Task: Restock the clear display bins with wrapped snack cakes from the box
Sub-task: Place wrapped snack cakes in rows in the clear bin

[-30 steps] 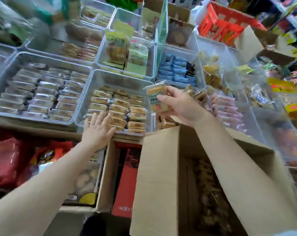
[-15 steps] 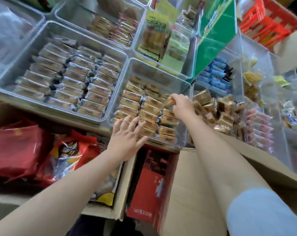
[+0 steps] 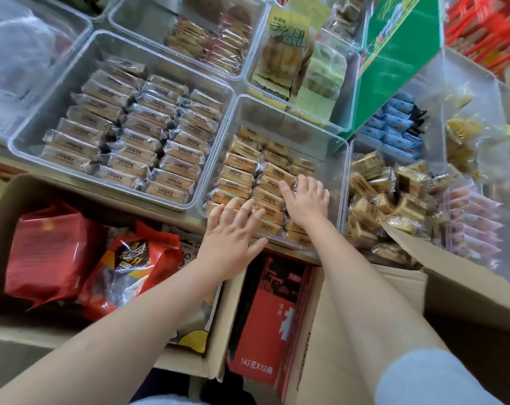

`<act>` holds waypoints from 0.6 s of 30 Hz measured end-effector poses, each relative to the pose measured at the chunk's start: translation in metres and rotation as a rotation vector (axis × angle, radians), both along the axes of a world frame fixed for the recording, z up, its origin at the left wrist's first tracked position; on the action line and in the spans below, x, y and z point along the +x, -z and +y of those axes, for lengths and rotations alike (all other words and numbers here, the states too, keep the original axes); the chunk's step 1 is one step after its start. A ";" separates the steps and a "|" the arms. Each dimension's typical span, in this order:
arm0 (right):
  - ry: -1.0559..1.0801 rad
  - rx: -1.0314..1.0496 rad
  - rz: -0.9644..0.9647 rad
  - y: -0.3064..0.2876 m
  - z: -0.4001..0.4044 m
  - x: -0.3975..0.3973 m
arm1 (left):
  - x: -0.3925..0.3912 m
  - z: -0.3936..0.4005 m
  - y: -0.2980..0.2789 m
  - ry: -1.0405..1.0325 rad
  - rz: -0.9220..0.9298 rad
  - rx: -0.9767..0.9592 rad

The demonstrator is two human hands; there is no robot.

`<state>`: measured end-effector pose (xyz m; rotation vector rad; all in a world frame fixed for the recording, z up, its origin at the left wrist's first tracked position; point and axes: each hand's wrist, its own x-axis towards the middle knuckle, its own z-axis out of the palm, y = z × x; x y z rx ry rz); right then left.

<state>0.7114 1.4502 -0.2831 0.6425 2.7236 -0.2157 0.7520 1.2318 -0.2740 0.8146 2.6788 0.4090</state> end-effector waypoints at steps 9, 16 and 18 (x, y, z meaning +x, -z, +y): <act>-0.036 -0.343 -0.003 -0.098 -0.002 0.029 | -0.001 0.001 -0.022 -0.026 -0.122 -0.042; 0.093 -0.811 0.491 -0.245 0.057 0.188 | 0.060 0.072 -0.090 -0.195 -0.200 0.308; 0.243 -0.818 0.565 -0.244 0.090 0.232 | 0.111 0.101 -0.127 -0.103 -0.245 0.576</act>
